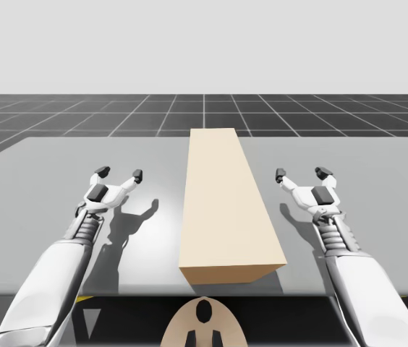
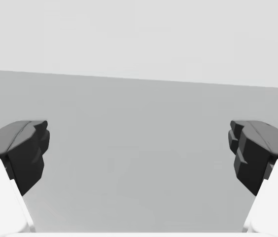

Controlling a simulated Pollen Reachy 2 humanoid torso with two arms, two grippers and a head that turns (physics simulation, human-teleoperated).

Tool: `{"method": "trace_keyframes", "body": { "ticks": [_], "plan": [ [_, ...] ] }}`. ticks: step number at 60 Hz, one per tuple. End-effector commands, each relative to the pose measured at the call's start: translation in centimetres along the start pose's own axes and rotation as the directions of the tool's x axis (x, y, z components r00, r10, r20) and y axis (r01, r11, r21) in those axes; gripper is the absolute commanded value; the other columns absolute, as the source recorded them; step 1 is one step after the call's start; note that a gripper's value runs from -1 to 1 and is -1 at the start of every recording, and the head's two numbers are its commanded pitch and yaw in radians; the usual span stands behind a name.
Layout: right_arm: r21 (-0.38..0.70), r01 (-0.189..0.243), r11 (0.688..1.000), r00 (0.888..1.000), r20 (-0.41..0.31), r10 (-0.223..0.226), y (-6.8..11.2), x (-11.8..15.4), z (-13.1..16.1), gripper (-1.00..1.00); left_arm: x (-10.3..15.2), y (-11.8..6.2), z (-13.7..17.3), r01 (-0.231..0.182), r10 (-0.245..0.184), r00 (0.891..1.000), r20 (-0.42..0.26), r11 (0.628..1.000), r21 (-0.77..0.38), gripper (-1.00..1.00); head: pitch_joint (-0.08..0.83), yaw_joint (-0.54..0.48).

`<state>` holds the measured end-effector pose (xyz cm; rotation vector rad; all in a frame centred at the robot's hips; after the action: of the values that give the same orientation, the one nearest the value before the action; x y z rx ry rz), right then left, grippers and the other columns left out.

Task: Retrieve the object from inside the box.

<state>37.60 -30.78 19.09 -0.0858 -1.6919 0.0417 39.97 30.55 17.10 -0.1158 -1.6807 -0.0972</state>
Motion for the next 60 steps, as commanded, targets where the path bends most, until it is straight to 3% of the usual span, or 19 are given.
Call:
{"method": "trace_keyframes", "body": {
  "ticks": [1, 6, 11, 15, 17, 19, 23, 26, 34, 39, 43, 44, 48, 53, 54, 57, 60],
  "plan": [
    [0.022, 0.012, 1.000, 0.999, -0.031, -0.011, 0.1, -0.1, 0.2, -1.00, 0.0, 0.0, 0.0, 0.000, 0.000, 1.000, -0.001, 1.000, 0.001, -1.00, 0.008, 0.05],
    [0.098, 0.029, 0.995, 0.997, -0.077, -0.022, 0.3, -0.4, 0.1, -1.00, -0.1, 0.0, -0.1, -0.001, 0.001, 1.000, -0.012, 1.000, -0.001, -1.00, 0.010, 0.05],
    [0.197, 0.051, 0.979, 0.990, -0.136, -0.024, 0.6, -1.0, 0.0, -1.00, -0.6, 0.0, -0.3, 0.015, -0.018, 0.996, -0.084, 0.999, -0.044, -1.00, 0.010, 0.04],
    [0.270, 0.016, 0.963, 0.990, -0.140, 0.023, 1.3, -1.4, 0.1, -1.00, -0.9, -0.3, -0.2, 0.006, -0.022, 0.991, -0.130, 0.992, -0.124, -1.00, 0.008, 0.05],
    [0.289, 0.015, 0.957, 0.990, -0.138, 0.026, 1.5, -1.4, 0.1, -1.00, -1.0, -0.5, -0.2, 0.002, -0.024, 0.990, -0.141, 0.989, -0.149, -1.00, 0.008, 0.05],
    [0.332, -0.001, 0.943, 0.989, -0.137, 0.049, 2.0, -1.6, 0.4, -1.00, -1.3, -0.8, 0.0, 0.031, -0.065, 0.985, -0.161, 0.978, -0.209, -1.00, 0.009, 0.05],
    [0.390, -0.028, 0.920, 0.990, -0.115, 0.079, 2.7, -1.9, 0.6, -1.00, -1.5, -1.5, 0.3, 0.048, -0.098, 0.981, -0.168, 0.958, -0.284, -1.00, 0.008, 0.05],
    [0.445, -0.029, 0.895, 0.992, -0.098, 0.081, 3.1, -2.0, 0.9, -1.00, -1.7, -2.1, 0.6, 0.074, -0.135, 0.978, -0.157, 0.936, -0.343, -1.00, 0.008, 0.04],
    [0.554, -0.040, 0.831, 0.995, -0.055, 0.084, 4.0, -1.9, 1.7, -1.00, -1.8, -3.5, 1.7, 0.090, -0.176, 0.976, -0.131, 0.865, -0.493, -1.00, 0.008, 0.04],
    [0.646, -0.018, 0.763, 0.999, -0.023, 0.043, 5.0, -1.4, 2.7, -1.00, -1.7, -4.4, 2.3, 0.093, -0.188, 0.976, -0.109, 0.815, -0.572, -1.00, 0.008, 0.04],
    [0.697, -0.031, 0.716, 0.999, 0.016, 0.028, 5.8, -1.0, 3.5, -1.00, -1.7, -5.2, 2.8, 0.104, -0.202, 0.975, -0.089, 0.777, -0.621, -1.00, 0.009, 0.04],
    [0.722, -0.036, 0.691, 0.999, 0.031, 0.020, 6.1, -0.7, 3.9, -1.00, -1.7, -5.5, 3.0, 0.108, -0.208, 0.975, -0.081, 0.757, -0.644, -1.00, 0.009, 0.04],
    [0.754, -0.034, 0.657, 0.998, 0.055, -0.011, 6.9, -0.3, 4.5, -1.00, -1.7, -6.2, 3.5, 0.121, -0.224, 0.972, -0.065, 0.722, -0.682, -1.00, 0.009, 0.04],
    [0.766, -0.034, 0.642, 0.995, 0.089, -0.054, 7.6, -0.2, 4.9, -1.00, -1.7, -7.1, 3.9, 0.136, -0.236, 0.971, -0.043, 0.690, -0.711, -1.00, 0.010, 0.04],
    [0.771, -0.025, 0.637, 0.992, 0.099, -0.081, 7.9, -0.2, 4.9, -1.00, -1.7, -7.4, 4.0, 0.141, -0.241, 0.970, -0.038, 0.682, -0.718, -1.00, 0.010, 0.04],
    [0.770, -0.026, 0.638, 0.989, 0.113, -0.096, 8.3, -0.3, 5.0, -1.00, -1.8, -7.7, 4.0, 0.147, -0.247, 0.968, -0.035, 0.678, -0.720, -1.00, 0.009, 0.04],
    [0.786, -0.025, 0.618, 0.988, 0.113, -0.103, 8.7, -0.6, 4.9, -1.00, -1.8, -7.9, 4.1, 0.150, -0.251, 0.967, -0.035, 0.675, -0.722, -1.00, 0.009, 0.04]
  ]
}}
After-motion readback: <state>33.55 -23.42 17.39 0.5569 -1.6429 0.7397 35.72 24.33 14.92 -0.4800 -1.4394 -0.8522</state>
